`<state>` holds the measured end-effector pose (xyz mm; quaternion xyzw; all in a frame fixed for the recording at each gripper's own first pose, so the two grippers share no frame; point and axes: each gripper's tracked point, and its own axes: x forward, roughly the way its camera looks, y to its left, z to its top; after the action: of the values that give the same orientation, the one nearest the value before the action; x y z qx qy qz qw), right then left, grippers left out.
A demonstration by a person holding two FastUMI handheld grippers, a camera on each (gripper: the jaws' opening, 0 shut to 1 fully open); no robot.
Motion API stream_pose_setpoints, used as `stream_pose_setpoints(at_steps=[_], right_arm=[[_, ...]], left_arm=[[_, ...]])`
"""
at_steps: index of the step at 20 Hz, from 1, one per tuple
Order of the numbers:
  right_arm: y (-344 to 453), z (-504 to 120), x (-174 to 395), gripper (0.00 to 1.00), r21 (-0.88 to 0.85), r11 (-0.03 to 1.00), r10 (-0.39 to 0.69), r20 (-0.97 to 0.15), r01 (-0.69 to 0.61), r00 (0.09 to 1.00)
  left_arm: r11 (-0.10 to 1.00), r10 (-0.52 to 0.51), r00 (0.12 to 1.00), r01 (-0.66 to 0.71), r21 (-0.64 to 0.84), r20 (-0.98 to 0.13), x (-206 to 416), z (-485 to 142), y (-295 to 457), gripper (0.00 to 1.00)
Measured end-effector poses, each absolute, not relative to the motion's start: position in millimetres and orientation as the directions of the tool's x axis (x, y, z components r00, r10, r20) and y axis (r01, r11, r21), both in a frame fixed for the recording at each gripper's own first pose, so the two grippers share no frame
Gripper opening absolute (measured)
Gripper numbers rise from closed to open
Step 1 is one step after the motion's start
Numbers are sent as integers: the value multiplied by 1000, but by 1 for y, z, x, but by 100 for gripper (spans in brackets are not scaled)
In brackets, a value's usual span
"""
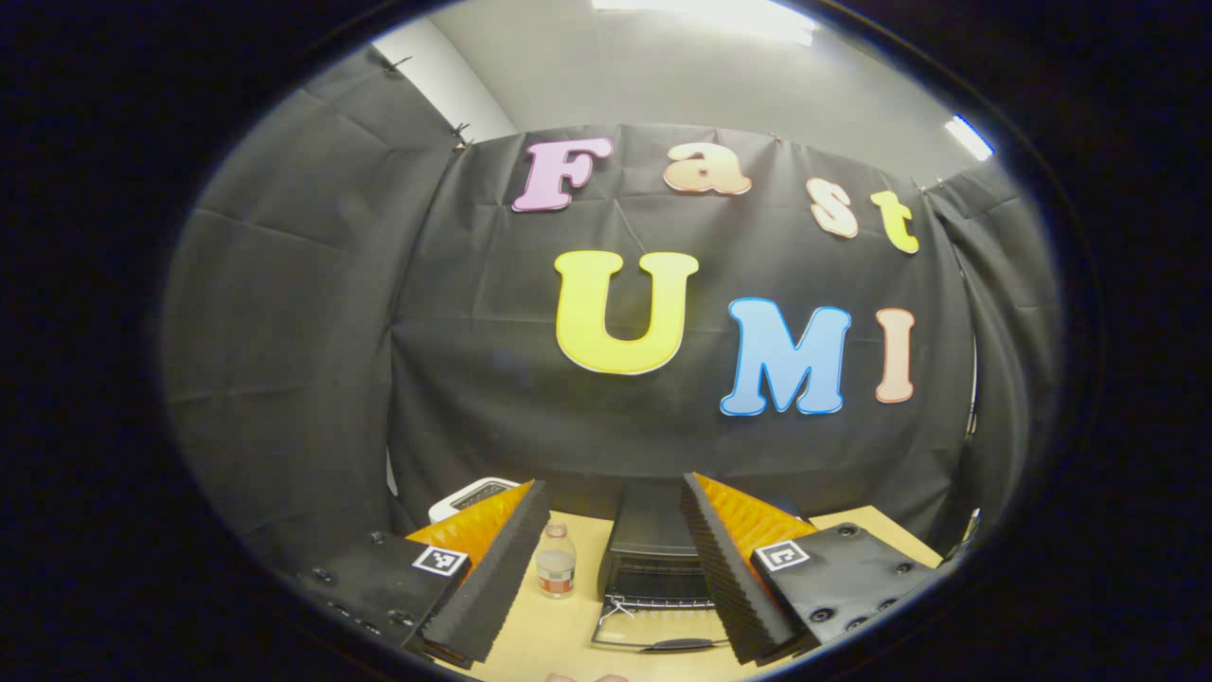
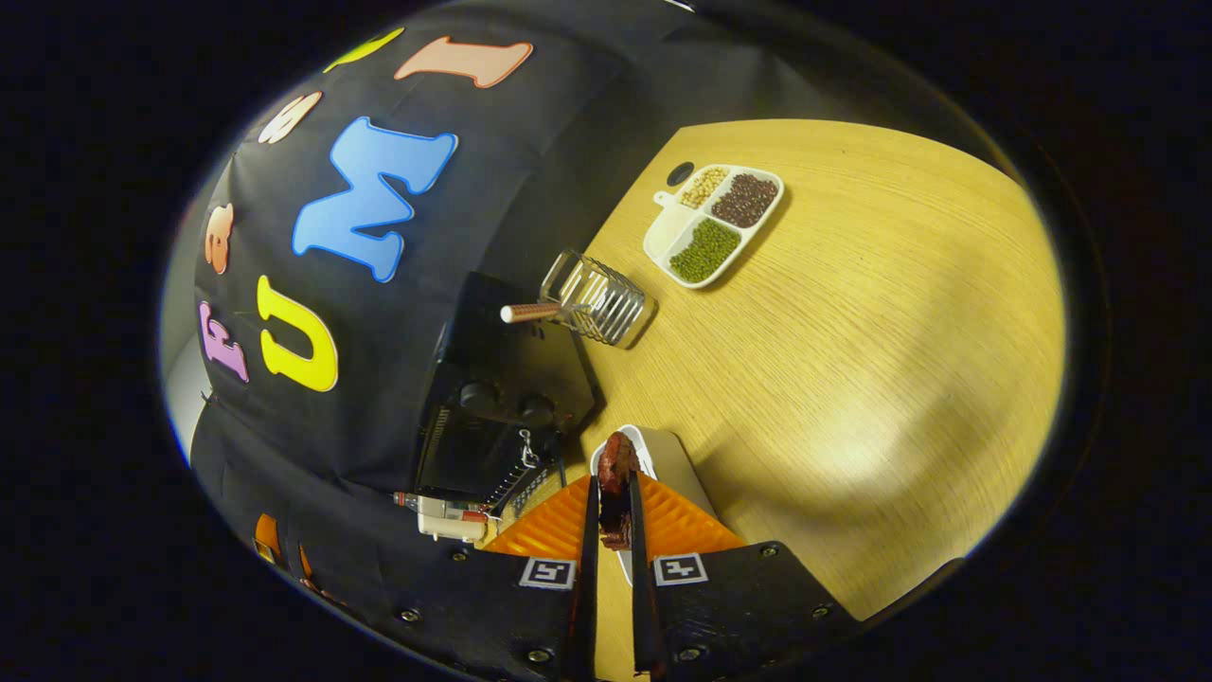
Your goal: Open the electric oven with the left hand, put the food in, and close the electric oven.
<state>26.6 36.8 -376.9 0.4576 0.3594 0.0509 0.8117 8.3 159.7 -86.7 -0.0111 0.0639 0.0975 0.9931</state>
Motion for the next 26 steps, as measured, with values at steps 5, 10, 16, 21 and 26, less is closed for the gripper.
stream_pose_setpoints(at_steps=[5, 10, 16, 21, 26], right_arm=[[38, -409, 27, 16, 743, 606, 424, -604, 284, 675], [51, -416, 40, 22, 770, 539, 440, -602, 341, 666], [54, -413, 47, 7, 781, 564, 458, -566, 269, 685], [57, -414, 47, 4, 806, 515, 491, -555, 290, 671], [49, -384, 42, 4, 816, 529, 490, -519, 235, 700]], left_arm=[[987, 150, 978, -156, -32, -144, 21, -93, 150, 98], [988, 153, 976, -155, -2, -152, 21, -94, 156, 98], [985, 172, 968, -172, 17, -180, 17, -100, 163, 98], [985, 171, 969, -166, 43, -179, 17, -97, 162, 98], [988, 151, 974, -145, 48, -167, 15, -94, 158, 98]])
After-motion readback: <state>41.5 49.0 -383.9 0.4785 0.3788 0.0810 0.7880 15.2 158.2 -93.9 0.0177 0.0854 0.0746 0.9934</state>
